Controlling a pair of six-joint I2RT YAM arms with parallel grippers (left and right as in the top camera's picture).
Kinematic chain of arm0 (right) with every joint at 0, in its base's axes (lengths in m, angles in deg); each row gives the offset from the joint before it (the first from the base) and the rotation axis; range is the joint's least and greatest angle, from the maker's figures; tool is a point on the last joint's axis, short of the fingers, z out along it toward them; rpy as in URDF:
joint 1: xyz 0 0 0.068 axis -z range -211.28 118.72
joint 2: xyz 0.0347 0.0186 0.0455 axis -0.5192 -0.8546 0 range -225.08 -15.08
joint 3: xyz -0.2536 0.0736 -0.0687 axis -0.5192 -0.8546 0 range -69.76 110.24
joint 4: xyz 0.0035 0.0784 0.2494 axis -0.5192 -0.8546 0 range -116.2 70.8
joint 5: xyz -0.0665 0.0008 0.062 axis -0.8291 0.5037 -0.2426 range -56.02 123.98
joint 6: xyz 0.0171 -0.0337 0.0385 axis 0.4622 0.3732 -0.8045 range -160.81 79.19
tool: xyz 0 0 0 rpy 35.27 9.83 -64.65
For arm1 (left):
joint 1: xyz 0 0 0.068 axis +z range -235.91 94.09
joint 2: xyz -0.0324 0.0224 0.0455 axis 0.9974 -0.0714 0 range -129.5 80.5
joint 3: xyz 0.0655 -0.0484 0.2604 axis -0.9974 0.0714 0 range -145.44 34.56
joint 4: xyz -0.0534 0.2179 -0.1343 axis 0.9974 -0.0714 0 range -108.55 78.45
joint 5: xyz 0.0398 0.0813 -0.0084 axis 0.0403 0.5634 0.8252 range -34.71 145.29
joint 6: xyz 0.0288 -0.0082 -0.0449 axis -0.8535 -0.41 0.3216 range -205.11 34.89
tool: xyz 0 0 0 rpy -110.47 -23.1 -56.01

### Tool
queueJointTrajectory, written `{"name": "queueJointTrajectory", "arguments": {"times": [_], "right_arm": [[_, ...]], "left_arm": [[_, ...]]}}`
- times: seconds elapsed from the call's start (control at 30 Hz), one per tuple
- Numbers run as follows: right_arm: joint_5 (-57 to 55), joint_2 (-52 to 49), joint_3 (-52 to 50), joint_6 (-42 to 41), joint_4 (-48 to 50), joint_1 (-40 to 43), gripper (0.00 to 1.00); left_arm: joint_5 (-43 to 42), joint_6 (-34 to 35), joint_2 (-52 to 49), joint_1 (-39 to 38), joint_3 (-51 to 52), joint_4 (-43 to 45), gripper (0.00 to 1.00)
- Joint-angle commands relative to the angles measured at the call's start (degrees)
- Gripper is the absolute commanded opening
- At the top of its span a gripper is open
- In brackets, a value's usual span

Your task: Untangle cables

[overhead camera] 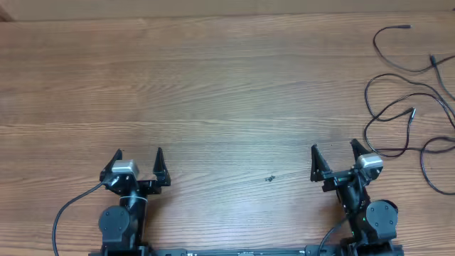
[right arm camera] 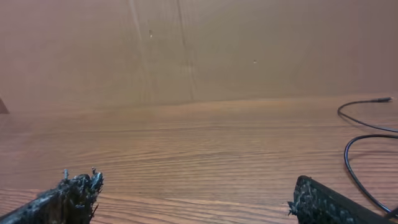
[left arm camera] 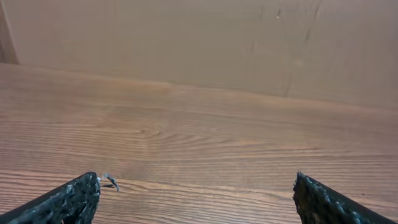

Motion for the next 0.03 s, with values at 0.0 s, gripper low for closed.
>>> {"name": "queueJointTrajectory", "arguments": {"times": [0.0], "right_arm": [[-0.39,0.46,-0.61,-0.39,0.33,0.26,1.0]], "left_arm": [[0.31,-1.09,0.5,0.35,0.2,-0.13,0.99]]}}
